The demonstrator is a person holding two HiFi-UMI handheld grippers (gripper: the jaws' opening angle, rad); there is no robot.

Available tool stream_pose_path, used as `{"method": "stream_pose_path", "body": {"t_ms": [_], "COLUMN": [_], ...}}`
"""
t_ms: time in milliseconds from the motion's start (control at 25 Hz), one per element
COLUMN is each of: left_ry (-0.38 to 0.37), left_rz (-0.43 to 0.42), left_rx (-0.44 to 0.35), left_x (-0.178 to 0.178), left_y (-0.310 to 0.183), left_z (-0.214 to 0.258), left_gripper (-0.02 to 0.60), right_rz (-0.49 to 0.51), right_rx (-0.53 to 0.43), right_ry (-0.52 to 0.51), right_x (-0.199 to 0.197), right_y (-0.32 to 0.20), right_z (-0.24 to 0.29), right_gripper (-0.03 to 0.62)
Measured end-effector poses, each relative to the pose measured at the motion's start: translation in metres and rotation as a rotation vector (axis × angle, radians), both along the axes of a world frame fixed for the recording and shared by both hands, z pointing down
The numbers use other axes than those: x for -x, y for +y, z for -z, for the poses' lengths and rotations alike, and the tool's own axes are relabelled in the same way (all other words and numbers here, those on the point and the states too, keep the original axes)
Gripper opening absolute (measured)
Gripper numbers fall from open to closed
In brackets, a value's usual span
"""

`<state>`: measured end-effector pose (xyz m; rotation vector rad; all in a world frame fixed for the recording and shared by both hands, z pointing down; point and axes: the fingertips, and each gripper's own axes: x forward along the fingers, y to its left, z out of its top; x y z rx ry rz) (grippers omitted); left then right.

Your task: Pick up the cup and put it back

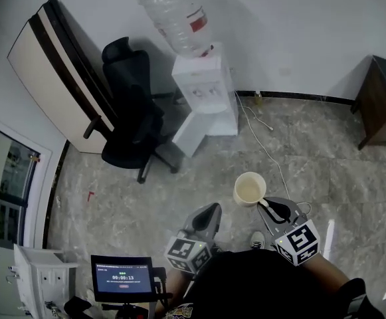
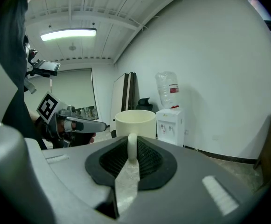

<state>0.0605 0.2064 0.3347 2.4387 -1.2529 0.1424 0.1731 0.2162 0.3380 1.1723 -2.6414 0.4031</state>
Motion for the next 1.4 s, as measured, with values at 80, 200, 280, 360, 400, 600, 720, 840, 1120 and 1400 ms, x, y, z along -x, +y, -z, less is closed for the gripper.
{"method": "stream_pose_path", "body": {"t_ms": [80,200,280,360,400,600,720,840,1120,1400], "left_ry": [-0.001,-0.016,-0.023,-0.017,-0.012,0.011,0.040,0.062,0.078,0.058], "left_rz": [0.002,0.018,0.027,0.034,0.034,0.019,0.009,-0.007,-0.021,0.026], "left_rx": [0.002,0.008,0.009,0.015,0.022,0.036,0.045,0.039,0.019,0.024], "left_x": [-0.012,-0.017,-0.017,-0.017,-0.017,-0.021,-0.022,-0.021,-0.002,0.021], "left_y": [-0.009,-0.011,-0.011,-0.017,-0.019,-0.043,-0.076,-0.117,-0.212,-0.257], "left_z": [0.001,0.002,0.004,0.002,0.000,-0.017,-0.022,-0.022,-0.010,-0.010], "left_gripper": [0.005,0.005,0.005,0.005,0.005,0.005,0.005,0.005,0.005,0.005], "right_rz": [0.005,-0.002,-0.011,-0.025,-0.033,-0.070,-0.097,-0.126,-0.151,-0.095], "right_rx": [0.005,0.013,0.014,0.018,0.022,0.017,0.007,0.000,-0.025,-0.011], "right_ry": [0.000,-0.004,-0.006,-0.002,0.000,0.022,0.045,0.066,0.077,0.080], "right_x": [-0.011,-0.025,-0.031,-0.037,-0.040,-0.048,-0.053,-0.055,-0.038,-0.013], "right_y": [-0.014,-0.023,-0.027,-0.034,-0.037,-0.066,-0.096,-0.133,-0.229,-0.286], "right_z": [-0.004,-0.003,0.002,0.002,0.001,-0.003,0.001,0.006,0.022,0.011], "right_gripper": [0.049,0.049,0.049,0.049,0.049,0.049,0.049,0.049,0.049,0.049]}}
